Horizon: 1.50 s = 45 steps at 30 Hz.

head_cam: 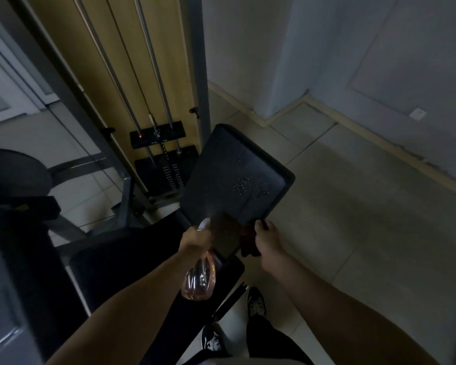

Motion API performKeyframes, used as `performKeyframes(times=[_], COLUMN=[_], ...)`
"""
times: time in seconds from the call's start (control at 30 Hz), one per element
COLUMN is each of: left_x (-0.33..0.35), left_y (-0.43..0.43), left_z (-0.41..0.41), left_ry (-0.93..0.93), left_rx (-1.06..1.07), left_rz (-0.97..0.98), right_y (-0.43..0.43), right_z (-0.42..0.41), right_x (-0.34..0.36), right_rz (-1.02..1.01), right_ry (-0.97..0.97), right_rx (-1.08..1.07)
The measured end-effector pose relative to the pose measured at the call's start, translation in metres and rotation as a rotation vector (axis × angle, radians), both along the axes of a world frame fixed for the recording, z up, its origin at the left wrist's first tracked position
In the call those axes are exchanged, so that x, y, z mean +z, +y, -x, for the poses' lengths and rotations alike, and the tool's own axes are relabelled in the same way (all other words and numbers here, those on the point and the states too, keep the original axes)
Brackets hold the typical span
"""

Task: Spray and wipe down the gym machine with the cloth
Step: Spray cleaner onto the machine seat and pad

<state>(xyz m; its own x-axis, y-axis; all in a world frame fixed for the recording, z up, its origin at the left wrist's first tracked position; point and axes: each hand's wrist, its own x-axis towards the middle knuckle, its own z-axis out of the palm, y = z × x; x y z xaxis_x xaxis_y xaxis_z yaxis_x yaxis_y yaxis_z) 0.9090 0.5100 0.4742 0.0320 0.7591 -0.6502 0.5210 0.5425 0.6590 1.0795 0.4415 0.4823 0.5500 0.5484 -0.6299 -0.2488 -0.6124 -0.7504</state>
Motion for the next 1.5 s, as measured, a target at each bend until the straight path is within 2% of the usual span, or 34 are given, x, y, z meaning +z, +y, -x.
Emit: performKeyframes(times=[0.2,0.3,0.43,0.6,0.7,0.87,1.07,1.27,1.4,1.5], left_x=[-0.011,-0.024,-0.025,-0.040,-0.041,-0.043,-0.039,-0.065,-0.083,-0.099], left_y=[-0.004,-0.006,-0.019,-0.033,-0.034,-0.029,-0.041,-0.054,-0.046,-0.038], left_z=[0.021,0.022,0.004,-0.011,-0.003,0.033,0.061,0.063,0.050,0.035], left_ry=[0.038,0.003,-0.066,-0.098,-0.097,-0.128,-0.092,-0.001,0.001,0.013], left_rx=[0.053,0.088,0.069,0.049,0.122,0.373,0.543,0.573,0.557,0.489], left_rz=[0.022,0.027,0.014,0.027,0.044,0.090,0.119,0.115,0.207,0.200], right_y=[0.003,0.005,0.006,-0.004,-0.005,0.000,0.009,0.024,0.034,0.038], right_z=[0.016,0.024,0.026,0.017,0.016,0.037,0.057,0.058,0.057,0.057], right_x=[-0.029,-0.032,-0.045,-0.051,-0.053,-0.054,-0.065,-0.083,-0.104,-0.117], right_rz=[0.195,0.216,0.214,0.287,0.322,0.308,0.279,0.313,0.338,0.352], right_ry=[0.040,0.015,-0.076,-0.084,-0.008,0.060,-0.001,0.035,0.064,0.087], right_rx=[0.186,0.263,0.251,0.355,0.414,0.548,0.789,1.004,1.044,1.053])
